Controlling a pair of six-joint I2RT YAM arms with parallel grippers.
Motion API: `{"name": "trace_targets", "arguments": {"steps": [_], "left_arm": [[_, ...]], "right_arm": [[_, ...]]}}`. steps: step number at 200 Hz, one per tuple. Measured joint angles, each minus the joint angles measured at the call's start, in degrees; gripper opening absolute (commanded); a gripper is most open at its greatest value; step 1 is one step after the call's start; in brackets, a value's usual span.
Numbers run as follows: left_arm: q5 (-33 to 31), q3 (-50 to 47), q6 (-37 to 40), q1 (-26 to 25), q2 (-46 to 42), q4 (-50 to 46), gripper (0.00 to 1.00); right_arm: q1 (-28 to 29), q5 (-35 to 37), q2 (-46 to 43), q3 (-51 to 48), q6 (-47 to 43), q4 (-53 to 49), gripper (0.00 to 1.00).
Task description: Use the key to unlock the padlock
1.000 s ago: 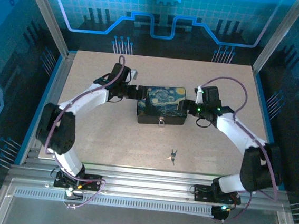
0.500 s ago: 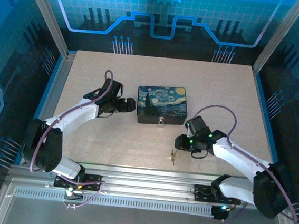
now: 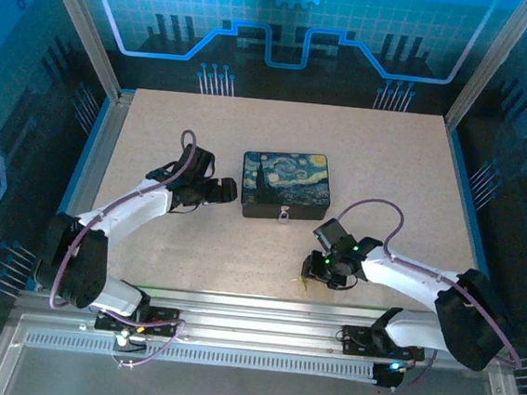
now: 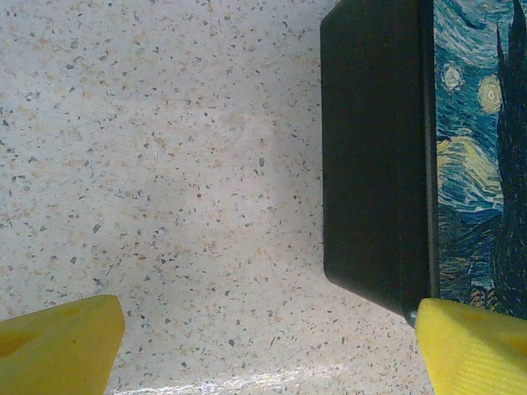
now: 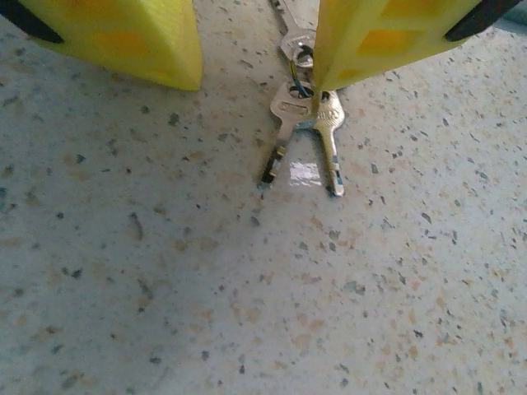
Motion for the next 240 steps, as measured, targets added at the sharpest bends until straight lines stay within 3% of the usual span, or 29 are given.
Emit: {"name": "trace_targets", "arguments": {"steps": [214,240], "left_arm": [[0.0,-1.18,0.39,0.0,-0.02,0.74,0.93],[0.0,-1.51,0.37,0.0,-0.42,0.94,0.93]], "right_arm": [[1.11,1.01,2.78,-0.24,9.22,3.72,0.17],[1.38,-0.2,3.89,-0.72,9.97,9.11,0.13]]}}
